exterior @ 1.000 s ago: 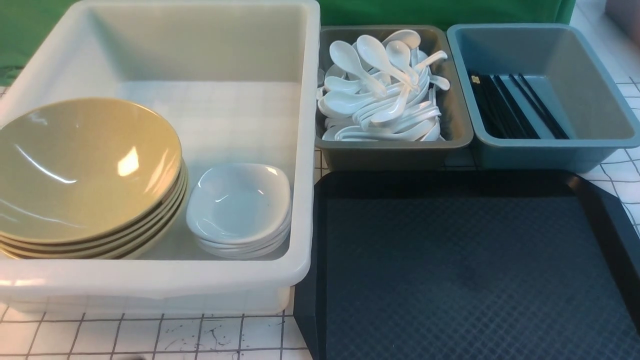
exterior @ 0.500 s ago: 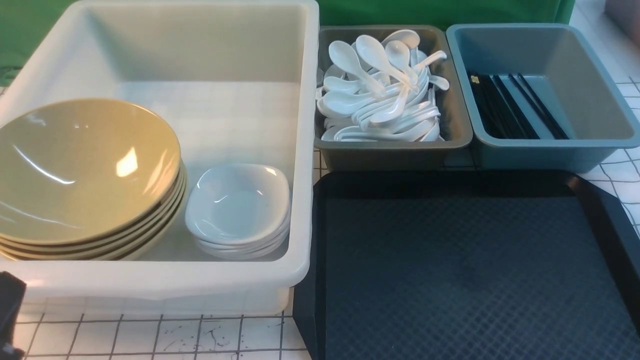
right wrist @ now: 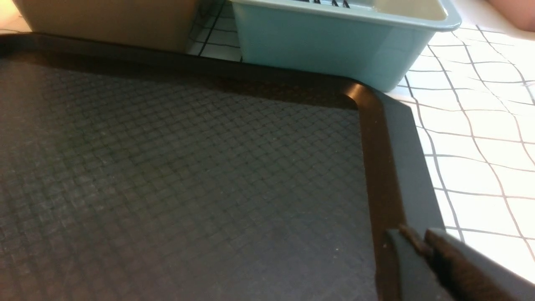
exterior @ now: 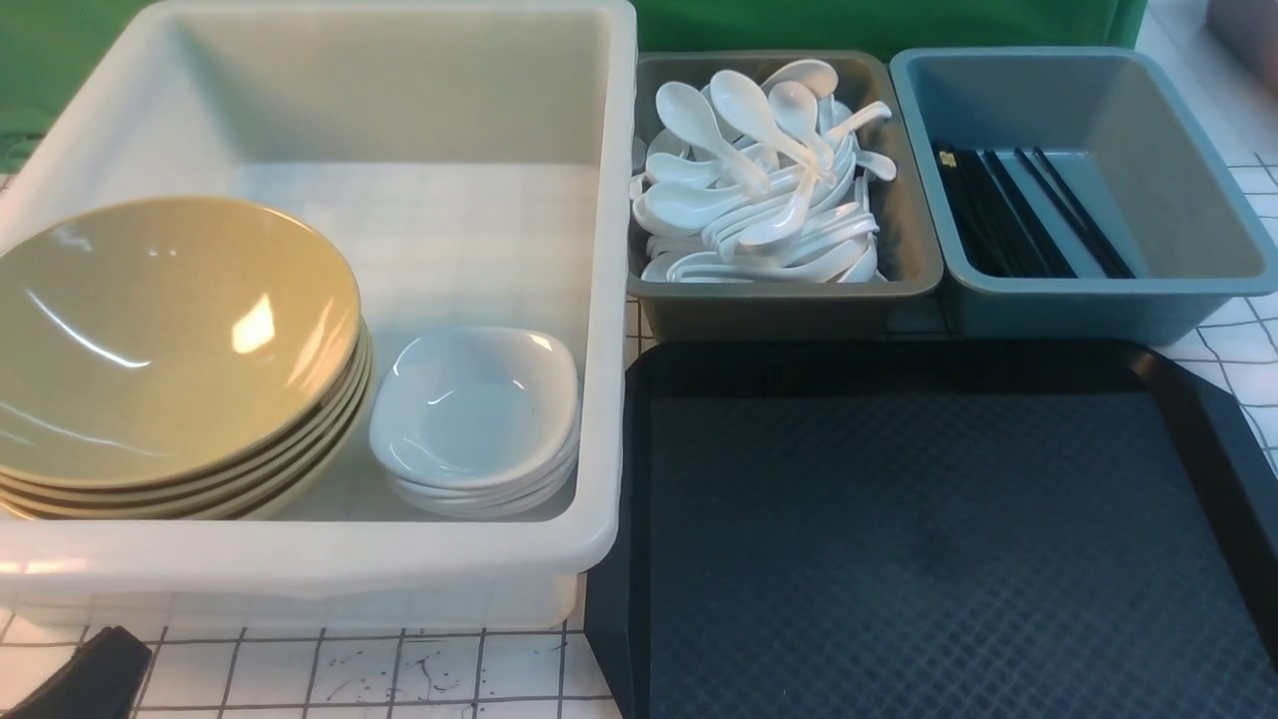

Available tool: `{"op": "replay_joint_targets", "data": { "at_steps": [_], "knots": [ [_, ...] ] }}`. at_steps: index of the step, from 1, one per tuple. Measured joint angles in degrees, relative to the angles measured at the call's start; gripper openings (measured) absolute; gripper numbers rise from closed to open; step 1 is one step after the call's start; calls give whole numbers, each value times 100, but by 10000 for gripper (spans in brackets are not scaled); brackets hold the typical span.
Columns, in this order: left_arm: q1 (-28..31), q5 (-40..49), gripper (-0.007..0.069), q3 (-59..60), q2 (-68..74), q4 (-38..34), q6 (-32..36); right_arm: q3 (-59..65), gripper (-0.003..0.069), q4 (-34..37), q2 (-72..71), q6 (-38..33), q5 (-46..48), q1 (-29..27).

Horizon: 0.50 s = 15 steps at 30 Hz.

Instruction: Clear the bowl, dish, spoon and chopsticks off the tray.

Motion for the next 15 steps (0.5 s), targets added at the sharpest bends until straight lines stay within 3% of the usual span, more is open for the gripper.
{"op": "replay_joint_targets", "data": {
  "at_steps": [15],
  "knots": [
    [-23,0,0,0,0,-65,0,0,98,0,0,0,0,0]
  ]
}}
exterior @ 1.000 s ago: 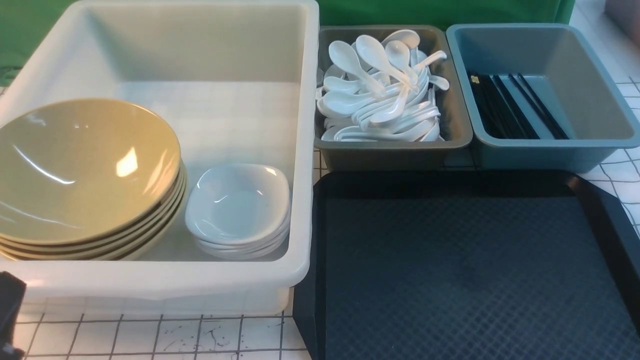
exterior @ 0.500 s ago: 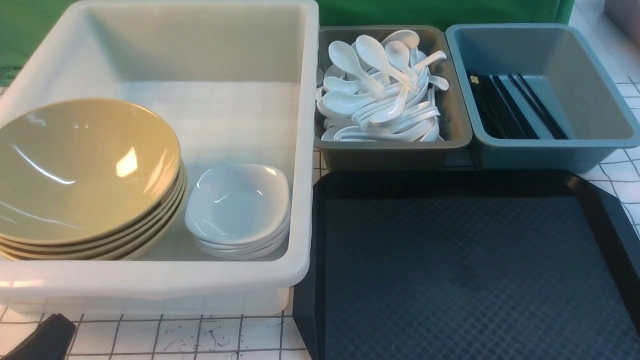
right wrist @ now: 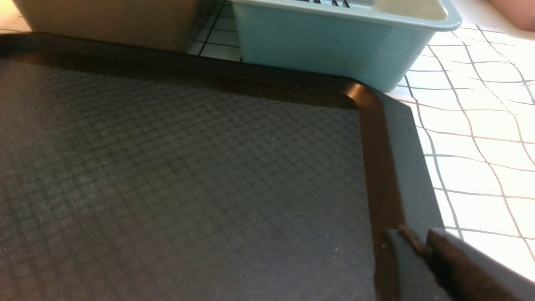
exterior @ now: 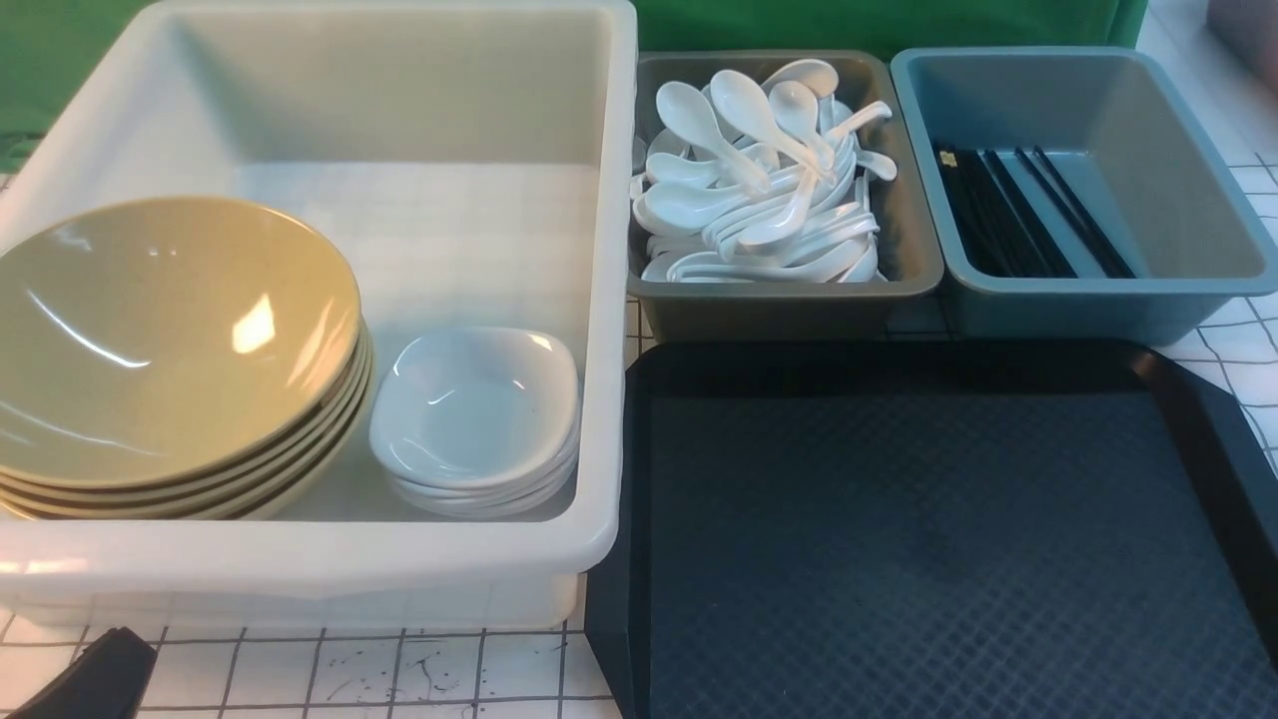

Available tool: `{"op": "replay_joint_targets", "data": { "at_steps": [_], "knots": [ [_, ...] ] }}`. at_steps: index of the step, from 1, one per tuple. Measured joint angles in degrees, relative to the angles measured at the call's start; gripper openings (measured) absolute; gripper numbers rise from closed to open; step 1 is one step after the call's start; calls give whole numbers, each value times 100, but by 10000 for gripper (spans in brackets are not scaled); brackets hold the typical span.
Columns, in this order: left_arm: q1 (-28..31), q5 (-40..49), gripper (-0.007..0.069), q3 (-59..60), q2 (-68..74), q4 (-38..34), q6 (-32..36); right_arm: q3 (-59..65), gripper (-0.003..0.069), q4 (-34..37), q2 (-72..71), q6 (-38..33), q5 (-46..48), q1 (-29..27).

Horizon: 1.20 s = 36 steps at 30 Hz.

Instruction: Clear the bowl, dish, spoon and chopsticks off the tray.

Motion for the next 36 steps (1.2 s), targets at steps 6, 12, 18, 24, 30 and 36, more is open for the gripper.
{"op": "replay_joint_targets", "data": {
  "at_steps": [6,12,18,24,30,36],
  "knots": [
    [0,0,0,0,0,0,0,0,104,0,0,0,0,0],
    [0,0,0,0,0,0,0,0,110,0,0,0,0,0],
    [0,0,0,0,0,0,0,0,118,0,0,0,0,0],
    [0,0,0,0,0,0,0,0,123,0,0,0,0,0],
    [0,0,0,0,0,0,0,0,130,0,0,0,0,0],
    [0,0,0,0,0,5,0,0,133,0,0,0,0,0]
  ]
}}
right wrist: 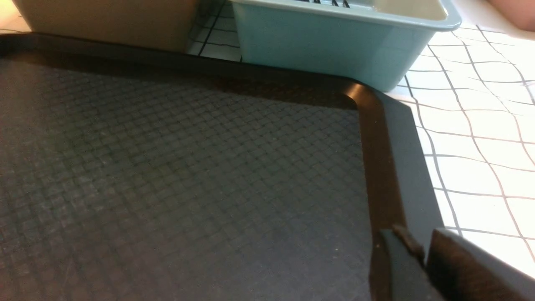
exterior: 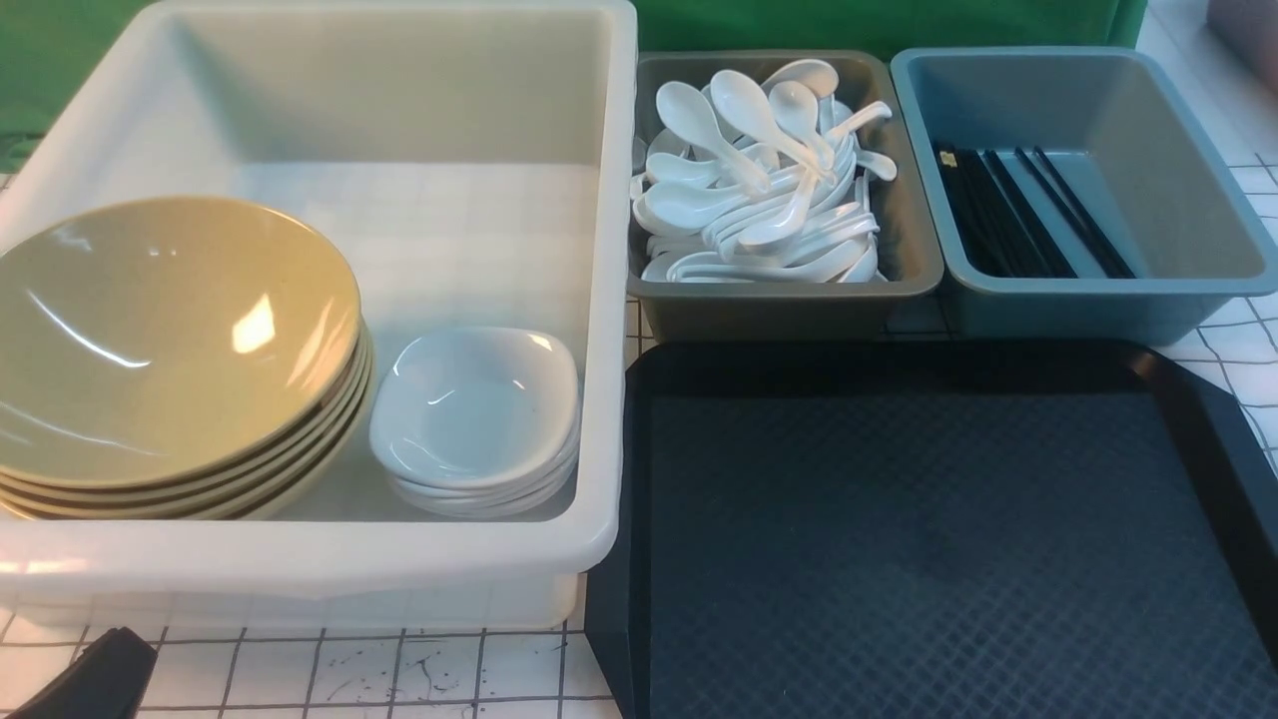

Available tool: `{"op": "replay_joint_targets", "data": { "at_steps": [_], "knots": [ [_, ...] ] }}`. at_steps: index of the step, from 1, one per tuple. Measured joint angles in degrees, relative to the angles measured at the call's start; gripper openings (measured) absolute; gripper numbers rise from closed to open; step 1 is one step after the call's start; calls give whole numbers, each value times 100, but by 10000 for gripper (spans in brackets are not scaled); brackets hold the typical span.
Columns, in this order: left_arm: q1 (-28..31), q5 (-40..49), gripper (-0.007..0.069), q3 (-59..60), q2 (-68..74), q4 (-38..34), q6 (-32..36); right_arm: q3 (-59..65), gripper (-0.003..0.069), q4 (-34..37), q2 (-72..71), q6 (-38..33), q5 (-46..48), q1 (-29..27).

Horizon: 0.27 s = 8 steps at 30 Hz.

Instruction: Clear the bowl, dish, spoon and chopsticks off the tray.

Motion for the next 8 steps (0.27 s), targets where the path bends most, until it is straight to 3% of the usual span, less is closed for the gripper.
{"op": "replay_joint_targets", "data": {
  "at_steps": [8],
  "knots": [
    [0,0,0,0,0,0,0,0,141,0,0,-12,0,0]
  ]
}}
